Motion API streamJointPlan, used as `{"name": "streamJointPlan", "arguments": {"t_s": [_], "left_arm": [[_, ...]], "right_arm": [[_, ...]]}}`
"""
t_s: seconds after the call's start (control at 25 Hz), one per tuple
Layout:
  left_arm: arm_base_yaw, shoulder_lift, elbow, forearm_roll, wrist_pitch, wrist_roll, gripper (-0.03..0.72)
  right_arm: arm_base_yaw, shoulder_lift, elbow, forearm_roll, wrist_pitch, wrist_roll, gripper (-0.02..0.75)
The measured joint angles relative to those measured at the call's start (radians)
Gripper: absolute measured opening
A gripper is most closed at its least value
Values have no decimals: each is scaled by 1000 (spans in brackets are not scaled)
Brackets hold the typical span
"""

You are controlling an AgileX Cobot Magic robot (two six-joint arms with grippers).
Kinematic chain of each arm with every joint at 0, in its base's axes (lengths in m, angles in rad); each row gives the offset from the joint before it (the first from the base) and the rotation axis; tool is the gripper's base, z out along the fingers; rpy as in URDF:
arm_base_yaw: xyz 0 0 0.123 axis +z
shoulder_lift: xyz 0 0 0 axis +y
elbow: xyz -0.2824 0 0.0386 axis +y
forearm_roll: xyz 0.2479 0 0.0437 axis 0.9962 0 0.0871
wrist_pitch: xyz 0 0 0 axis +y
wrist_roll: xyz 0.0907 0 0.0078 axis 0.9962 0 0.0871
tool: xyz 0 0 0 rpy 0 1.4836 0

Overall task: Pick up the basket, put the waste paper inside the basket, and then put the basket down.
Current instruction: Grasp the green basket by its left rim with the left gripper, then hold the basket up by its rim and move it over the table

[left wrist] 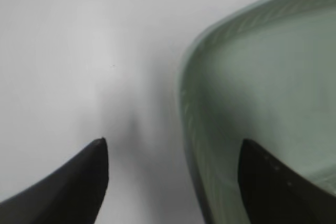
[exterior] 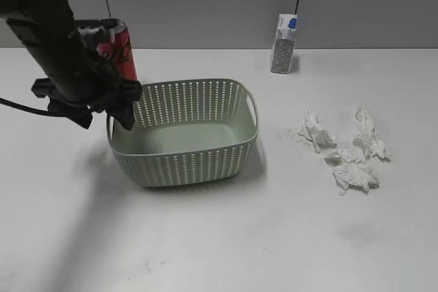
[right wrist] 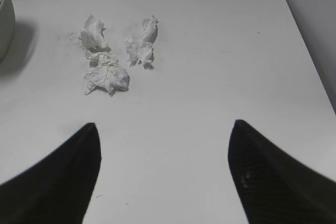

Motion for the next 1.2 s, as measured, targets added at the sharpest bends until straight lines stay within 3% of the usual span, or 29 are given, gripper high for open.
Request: {"name": "streamJointPlan", "arguments": {"t_s": [0.16,0.28,0.44,0.64,0.72,1.2], "left_arm": [[0,99,-7,3,1,-36,564],[0,117,-13,-2,-3,-42,505],[0,118,-16,-14,-19,-42,346],[-2,118,-16,-26,-22,-44,73],[-2,109,-16,-27,-23,-46,6],[4,33,-31,-6,10,-43,-1]], "right_arm": [[0,0,0,0,0,0,573],[0,0,0,0,0,0,573],[0,0,0,0,0,0,573],[0,0,0,0,0,0,573],[0,0,0,0,0,0,573],[0,94,-15,-9,-24,13,573]]}}
